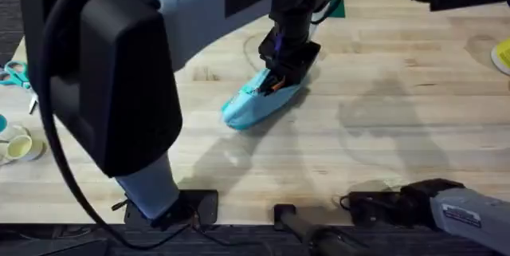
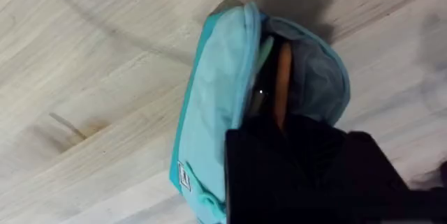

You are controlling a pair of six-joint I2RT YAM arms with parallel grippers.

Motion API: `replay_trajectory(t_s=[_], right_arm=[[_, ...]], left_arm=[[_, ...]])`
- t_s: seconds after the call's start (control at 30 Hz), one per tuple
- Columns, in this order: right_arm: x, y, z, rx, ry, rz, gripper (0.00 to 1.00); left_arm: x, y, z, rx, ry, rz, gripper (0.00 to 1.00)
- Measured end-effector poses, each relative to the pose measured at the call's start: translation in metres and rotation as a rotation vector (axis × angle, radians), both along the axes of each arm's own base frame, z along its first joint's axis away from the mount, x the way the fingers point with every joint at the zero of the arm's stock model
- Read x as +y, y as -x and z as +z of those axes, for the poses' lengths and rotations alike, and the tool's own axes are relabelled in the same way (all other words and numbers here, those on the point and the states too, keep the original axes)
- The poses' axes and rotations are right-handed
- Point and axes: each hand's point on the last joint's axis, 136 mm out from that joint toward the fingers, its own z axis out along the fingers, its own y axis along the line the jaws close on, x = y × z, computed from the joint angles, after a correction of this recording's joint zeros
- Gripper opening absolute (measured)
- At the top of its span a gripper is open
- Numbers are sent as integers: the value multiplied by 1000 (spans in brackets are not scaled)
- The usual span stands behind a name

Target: Unzip the bag, pick up the pens from the table one at a time and place them inside, then zip the bag closed.

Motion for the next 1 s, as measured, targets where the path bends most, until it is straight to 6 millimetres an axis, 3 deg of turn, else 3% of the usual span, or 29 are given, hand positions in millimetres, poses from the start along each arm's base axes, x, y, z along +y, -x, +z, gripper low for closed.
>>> replay_trajectory(t_s=[0.63,1.0], right_arm=[[0,-2,1,-7,-1,0,996],[0,-2,1,-8,-1,0,996]], left_arm=[[21,-22,-1,-103,-101,-41,44],[21,-9,-13,-47,-87,-139,44]])
